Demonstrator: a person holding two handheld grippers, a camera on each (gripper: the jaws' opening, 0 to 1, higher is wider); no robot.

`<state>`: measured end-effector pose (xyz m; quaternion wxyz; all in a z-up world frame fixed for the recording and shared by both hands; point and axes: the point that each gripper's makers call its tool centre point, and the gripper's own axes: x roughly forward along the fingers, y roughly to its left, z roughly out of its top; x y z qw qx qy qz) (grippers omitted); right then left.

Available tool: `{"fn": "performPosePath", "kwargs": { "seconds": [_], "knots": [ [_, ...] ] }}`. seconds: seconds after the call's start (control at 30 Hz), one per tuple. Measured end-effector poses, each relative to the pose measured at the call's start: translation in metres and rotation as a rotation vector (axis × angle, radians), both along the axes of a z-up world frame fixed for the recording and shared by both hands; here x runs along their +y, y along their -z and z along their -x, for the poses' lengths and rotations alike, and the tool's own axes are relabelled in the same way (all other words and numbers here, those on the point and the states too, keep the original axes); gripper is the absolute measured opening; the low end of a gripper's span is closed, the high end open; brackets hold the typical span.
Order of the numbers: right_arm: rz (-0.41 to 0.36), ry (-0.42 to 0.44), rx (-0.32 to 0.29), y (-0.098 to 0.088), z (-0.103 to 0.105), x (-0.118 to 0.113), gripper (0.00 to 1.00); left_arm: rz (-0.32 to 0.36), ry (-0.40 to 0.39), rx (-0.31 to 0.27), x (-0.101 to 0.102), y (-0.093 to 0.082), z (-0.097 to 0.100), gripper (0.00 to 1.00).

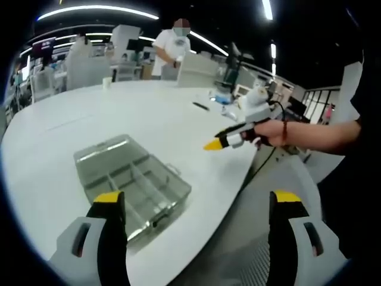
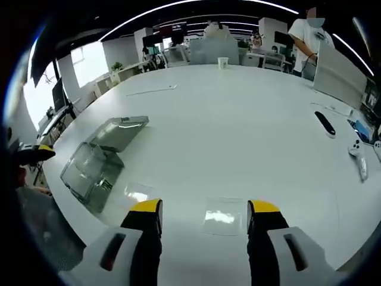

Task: Insert the divider into the dual guide fixture by aligning both edges with the guide slots and pushing it downward to the bottom, including one-sided entry, uneven engagement, binding, and posture correction.

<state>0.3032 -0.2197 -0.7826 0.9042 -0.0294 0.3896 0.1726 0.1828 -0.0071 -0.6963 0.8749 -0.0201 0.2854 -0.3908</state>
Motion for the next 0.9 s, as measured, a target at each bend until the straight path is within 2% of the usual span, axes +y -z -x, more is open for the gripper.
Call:
{"fn": "performPosePath", "kwargs": {
  "seconds": [0.23,0.33,0.37,0.63,0.9],
  "knots": [
    [0.028,-0.004,0.036,0.01,-0.001,-0.005,0.5,-0.008,-0.008,0.021,-0.001,0.006,0.004,0.98],
    [0.045,-0.018,0.037,0.011,-0.003,-0.006,0.47,0.031,-0.008,0.014,-0.003,0.001,0.005,0.98],
    [0.055,-0.032,0.055,0.014,-0.002,-0.005,0.47,0.038,-0.013,0.016,-0.003,0.0,0.005,0.98],
    [0.079,-0.076,0.084,0.025,-0.004,-0.006,0.42,0.022,-0.02,0.018,0.0,0.002,0.005,0.97],
    [0.12,-0.081,0.098,0.032,-0.002,-0.011,0.41,0.016,-0.013,0.028,0.0,0.004,0.007,0.96]
  ]
}}
